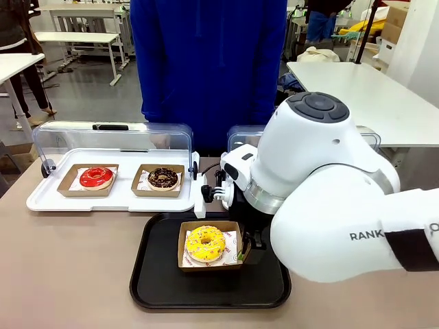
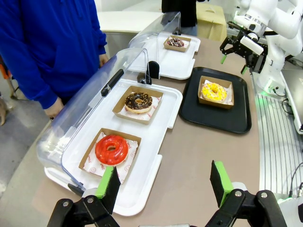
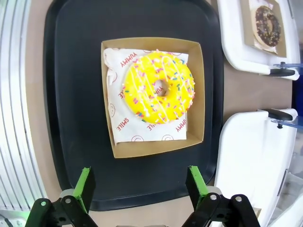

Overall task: Move the third donut from the left to the tray.
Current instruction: Pick up the Paper togo box containing the Donut indicated by the person and place it on the Handle tray.

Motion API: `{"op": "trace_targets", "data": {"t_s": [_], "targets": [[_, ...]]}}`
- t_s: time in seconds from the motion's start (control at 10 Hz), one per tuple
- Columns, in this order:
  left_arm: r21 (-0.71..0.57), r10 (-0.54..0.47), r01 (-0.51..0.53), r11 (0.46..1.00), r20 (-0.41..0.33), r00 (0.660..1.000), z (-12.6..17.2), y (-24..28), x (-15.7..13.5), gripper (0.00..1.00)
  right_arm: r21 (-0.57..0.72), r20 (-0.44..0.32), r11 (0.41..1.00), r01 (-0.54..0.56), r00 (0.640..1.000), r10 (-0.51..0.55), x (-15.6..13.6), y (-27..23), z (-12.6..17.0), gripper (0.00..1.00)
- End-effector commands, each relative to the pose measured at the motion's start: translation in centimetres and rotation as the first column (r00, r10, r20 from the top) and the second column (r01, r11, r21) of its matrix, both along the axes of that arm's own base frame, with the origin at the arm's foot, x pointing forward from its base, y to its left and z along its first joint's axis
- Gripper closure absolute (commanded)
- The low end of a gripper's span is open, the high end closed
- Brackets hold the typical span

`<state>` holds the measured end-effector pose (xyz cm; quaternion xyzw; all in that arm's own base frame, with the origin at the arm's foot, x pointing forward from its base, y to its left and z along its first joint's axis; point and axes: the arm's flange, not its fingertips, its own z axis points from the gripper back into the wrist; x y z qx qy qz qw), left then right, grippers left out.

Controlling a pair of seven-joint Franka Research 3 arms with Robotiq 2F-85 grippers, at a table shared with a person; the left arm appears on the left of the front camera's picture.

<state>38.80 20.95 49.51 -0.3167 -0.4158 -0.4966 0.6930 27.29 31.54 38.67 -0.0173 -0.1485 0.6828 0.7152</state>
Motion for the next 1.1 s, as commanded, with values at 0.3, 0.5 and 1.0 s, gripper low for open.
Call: {"op": "trace_targets", "data": {"t_s": [0.3,0.5,1.0], "targets": [[-0.002,-0.016,0.016,1.0,0.008,1.0,0.13,-0.1,-0.17,0.0,-0.005,0.01,1.0,0.001,1.0,-0.001,-0.02,0.2,-0.23,0.0],[-0.002,-0.016,0.016,1.0,0.008,1.0,0.13,-0.1,-0.17,0.0,-0.005,0.01,1.0,0.001,1.0,-0.001,-0.02,0.2,-0.23,0.0],[-0.002,-0.016,0.016,1.0,0.008,1.0,0.13,-0.1,-0.17,0.0,-0.005,0.01,1.0,0.001,1.0,-0.001,-0.02,0.2,-0.23,0.0]]}}
